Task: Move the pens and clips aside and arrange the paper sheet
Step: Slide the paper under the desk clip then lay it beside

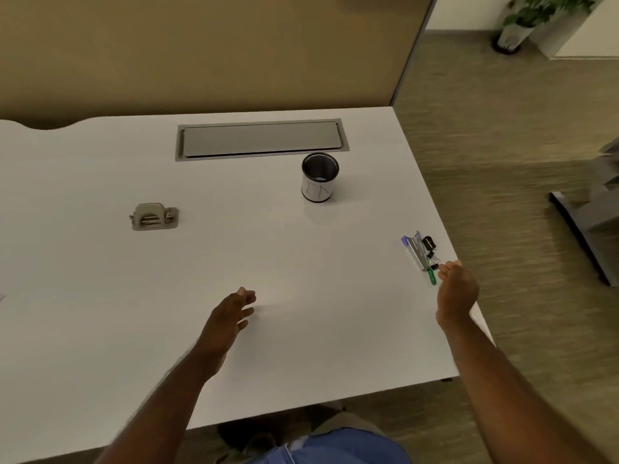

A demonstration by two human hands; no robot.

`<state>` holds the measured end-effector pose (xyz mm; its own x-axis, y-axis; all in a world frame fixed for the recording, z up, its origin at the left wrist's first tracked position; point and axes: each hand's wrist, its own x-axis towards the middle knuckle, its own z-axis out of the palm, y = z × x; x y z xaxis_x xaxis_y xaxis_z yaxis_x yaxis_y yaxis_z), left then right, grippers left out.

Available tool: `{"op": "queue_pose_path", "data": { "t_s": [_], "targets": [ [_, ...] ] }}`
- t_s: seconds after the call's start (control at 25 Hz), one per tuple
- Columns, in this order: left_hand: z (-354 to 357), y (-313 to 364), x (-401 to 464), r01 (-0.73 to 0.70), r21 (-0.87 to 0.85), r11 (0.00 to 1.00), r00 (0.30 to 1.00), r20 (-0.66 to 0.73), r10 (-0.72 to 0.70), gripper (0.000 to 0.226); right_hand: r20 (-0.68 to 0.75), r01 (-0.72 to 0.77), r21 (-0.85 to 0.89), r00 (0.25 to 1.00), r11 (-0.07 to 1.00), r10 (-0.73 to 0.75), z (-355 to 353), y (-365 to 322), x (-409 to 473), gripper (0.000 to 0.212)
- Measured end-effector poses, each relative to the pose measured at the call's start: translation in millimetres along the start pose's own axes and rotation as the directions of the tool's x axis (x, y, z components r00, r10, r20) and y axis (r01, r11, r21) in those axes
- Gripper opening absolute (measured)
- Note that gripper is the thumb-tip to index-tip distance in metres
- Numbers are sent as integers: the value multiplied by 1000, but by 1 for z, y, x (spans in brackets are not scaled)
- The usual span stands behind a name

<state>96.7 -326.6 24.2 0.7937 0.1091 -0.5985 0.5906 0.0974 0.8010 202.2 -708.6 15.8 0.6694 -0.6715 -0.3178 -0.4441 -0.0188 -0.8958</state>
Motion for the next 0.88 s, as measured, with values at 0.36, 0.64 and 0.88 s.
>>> {"op": "queue_pose_path", "data": {
  "t_s": [0.36, 0.64, 0.88],
  "targets": [
    [-156, -35, -29, -245, 462, 852, 924, -155, 350, 41, 627, 664, -251, 666, 704, -405, 125, 37, -198, 17],
    [-218, -50, -21, -40, 852, 522, 945, -137, 296, 64, 942, 899, -5, 150, 437, -299, 223, 49, -275, 27],
    [-281, -54, -39, 97, 821, 562, 917, -294, 270, 71, 985, 948, 84, -33, 308, -167, 289, 48, -327, 39]
  ]
}}
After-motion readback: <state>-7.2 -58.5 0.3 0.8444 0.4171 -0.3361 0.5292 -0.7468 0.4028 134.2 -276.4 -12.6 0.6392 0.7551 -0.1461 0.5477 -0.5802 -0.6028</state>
